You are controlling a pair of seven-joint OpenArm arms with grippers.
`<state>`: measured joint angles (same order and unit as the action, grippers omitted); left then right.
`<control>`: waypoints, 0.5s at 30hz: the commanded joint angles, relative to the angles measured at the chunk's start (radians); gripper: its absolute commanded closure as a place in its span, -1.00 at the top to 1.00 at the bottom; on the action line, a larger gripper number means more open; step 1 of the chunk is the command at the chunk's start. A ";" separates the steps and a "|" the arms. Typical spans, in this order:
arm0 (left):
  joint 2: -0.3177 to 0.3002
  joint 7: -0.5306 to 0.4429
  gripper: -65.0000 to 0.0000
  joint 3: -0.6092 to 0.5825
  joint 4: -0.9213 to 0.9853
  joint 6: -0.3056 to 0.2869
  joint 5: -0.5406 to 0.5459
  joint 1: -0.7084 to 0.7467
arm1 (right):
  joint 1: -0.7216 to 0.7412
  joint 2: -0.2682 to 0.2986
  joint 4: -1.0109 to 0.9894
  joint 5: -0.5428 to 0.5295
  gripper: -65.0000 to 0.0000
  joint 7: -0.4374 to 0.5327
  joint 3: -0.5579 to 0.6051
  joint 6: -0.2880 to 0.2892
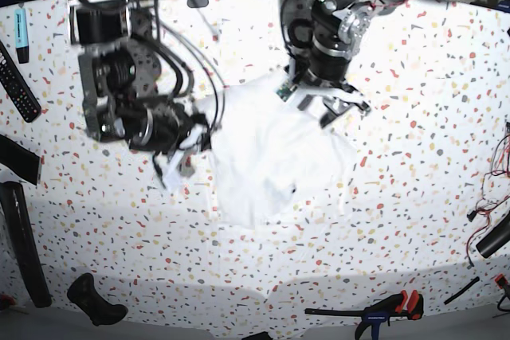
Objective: Fold the T-shirt properly
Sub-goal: 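Lay the shirt back down mid-table and open both grippers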
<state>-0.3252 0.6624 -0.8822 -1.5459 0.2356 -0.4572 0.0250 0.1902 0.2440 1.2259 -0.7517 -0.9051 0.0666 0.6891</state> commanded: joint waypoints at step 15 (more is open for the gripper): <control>-0.193 0.100 0.00 0.005 0.014 0.105 0.013 -0.061 | -0.086 -0.054 0.150 0.023 -0.32 -0.011 0.007 0.009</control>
<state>-0.5106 0.7403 -0.8825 -1.5265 0.3389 -0.4515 -0.0326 0.0917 0.1932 1.3632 -0.7242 -0.9173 0.0719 0.6907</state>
